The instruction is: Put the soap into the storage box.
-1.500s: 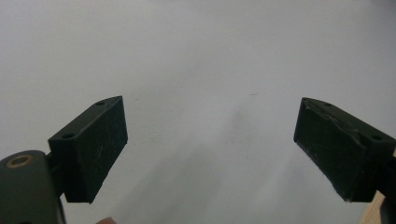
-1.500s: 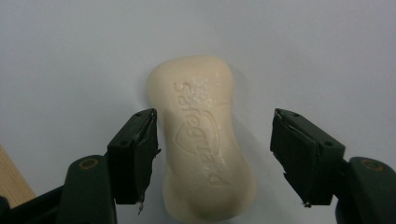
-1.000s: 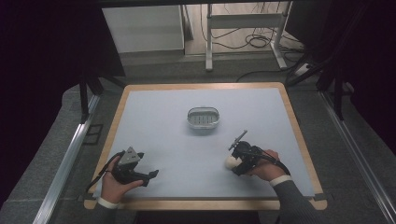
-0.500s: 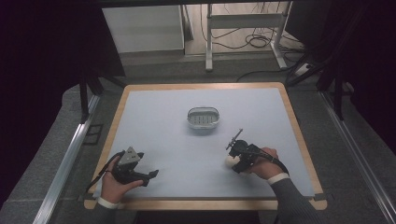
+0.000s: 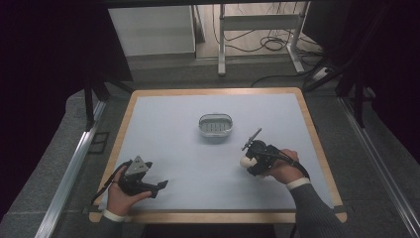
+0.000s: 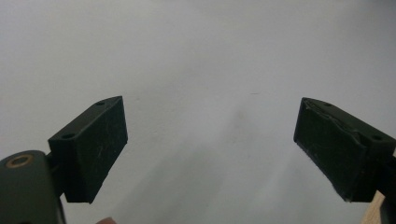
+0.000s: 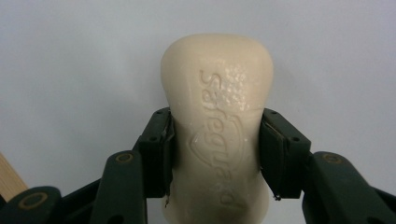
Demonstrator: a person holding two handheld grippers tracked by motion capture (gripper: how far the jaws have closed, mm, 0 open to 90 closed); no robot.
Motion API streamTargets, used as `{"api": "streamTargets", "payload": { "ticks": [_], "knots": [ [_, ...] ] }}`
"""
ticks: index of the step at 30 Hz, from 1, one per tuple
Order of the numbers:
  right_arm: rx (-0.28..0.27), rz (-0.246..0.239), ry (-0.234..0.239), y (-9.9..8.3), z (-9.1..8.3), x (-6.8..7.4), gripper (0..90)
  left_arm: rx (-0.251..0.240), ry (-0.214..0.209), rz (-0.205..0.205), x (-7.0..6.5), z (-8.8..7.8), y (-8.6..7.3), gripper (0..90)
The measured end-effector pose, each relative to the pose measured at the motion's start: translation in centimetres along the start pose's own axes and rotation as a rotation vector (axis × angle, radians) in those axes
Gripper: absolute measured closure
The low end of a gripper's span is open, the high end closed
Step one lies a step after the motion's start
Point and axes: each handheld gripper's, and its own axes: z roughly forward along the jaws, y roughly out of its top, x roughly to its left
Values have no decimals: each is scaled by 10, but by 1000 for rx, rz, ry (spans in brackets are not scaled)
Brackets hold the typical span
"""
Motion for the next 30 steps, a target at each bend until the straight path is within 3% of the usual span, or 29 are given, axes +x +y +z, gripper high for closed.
{"api": "streamTargets", "payload": {
  "ticks": [17,30],
  "knots": [
    [-49,17,14,12,5,-17,498,0,-1,-3,-1,1,0,101],
    [-56,1,11,28,-5,-25,497,5,-5,1,-1,2,0,101]
  ]
}}
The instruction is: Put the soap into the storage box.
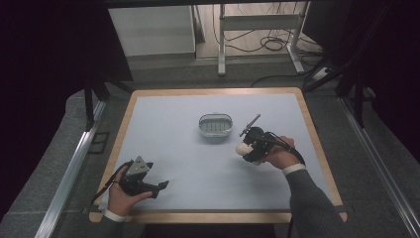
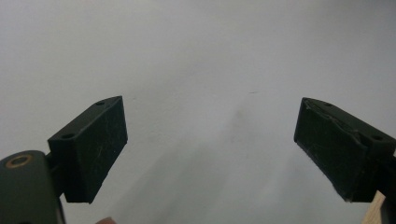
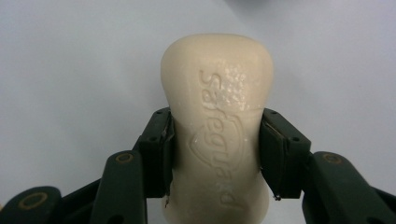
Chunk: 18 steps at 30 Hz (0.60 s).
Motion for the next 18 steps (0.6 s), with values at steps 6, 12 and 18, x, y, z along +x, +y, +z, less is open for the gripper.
{"api": "streamTargets", "payload": {
  "ticks": [6,12,18],
  "knots": [
    [-3,-9,-6,8,-3,-3,497,4,-2,2,0,1,0,101],
    [-3,-1,-5,15,-4,-8,497,6,-1,3,0,1,0,101],
    [-9,-11,-6,22,-4,-9,497,6,-1,4,0,1,0,101]
  ]
}}
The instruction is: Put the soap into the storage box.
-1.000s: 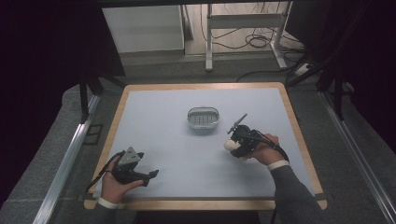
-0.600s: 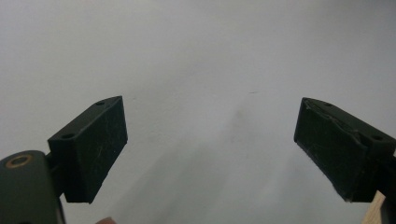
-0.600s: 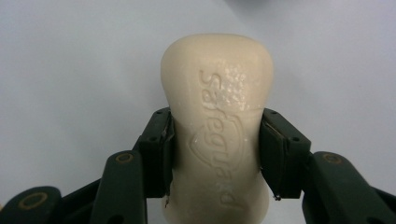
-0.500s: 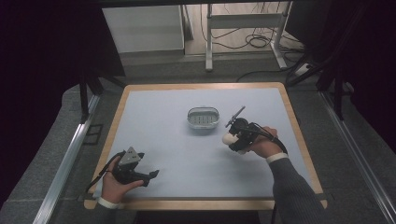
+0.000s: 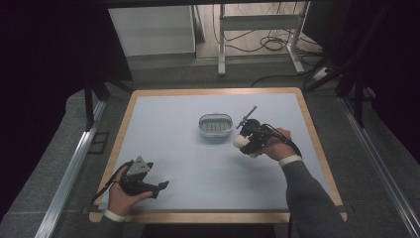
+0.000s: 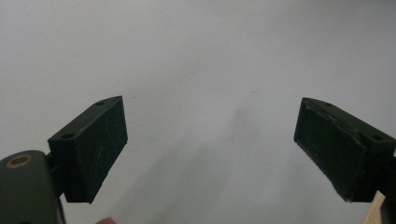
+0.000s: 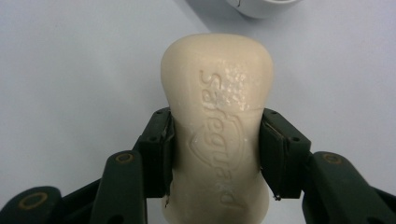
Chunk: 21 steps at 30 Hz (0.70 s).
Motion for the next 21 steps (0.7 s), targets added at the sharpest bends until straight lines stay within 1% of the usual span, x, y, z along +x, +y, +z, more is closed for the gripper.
{"api": "streamTargets", "payload": {
  "ticks": [3,4,6,11,14,16,21],
  "knots": [
    [-2,-19,2,5,1,-1,497,2,-2,0,-1,1,0,102],
    [-2,-19,2,5,1,-1,497,2,-2,0,-1,1,0,101],
    [-2,-29,6,12,3,-2,498,2,-3,1,-1,1,0,101],
    [-14,-19,6,17,3,-4,497,1,-1,1,0,0,0,102],
    [-15,-26,0,20,3,-6,497,1,-2,1,0,0,0,101],
    [-12,-34,4,22,3,-6,498,0,-2,1,0,0,0,102],
    [-21,-36,0,24,1,-7,497,0,-1,0,0,0,0,102]
  ]
}}
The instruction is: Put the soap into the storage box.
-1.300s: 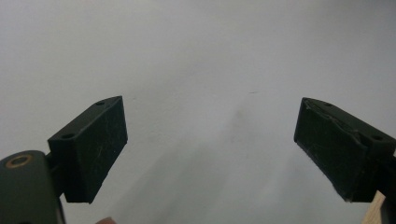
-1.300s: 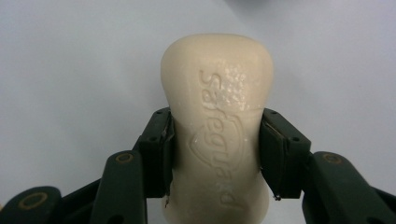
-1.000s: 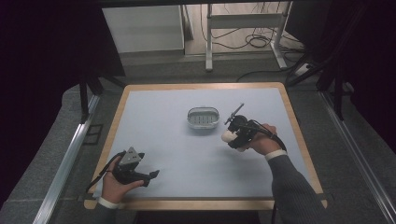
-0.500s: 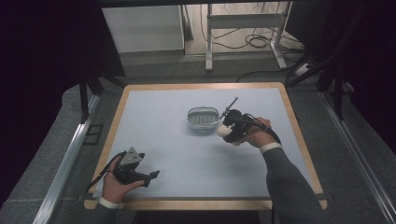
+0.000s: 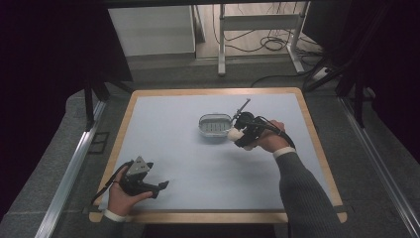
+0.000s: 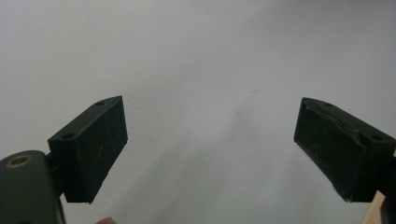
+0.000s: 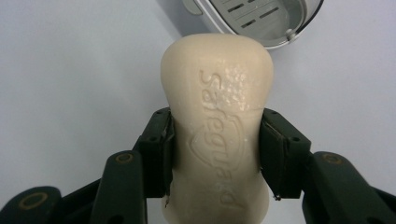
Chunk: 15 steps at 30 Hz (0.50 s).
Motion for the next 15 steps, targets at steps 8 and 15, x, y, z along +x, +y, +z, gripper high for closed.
{"api": "streamTargets", "payload": {
  "ticks": [8,15],
  "knots": [
    [-10,1,-3,5,-3,-3,497,0,0,0,0,1,0,102],
    [-24,-2,-9,11,-5,-8,498,0,0,0,0,0,0,102]
  ]
}}
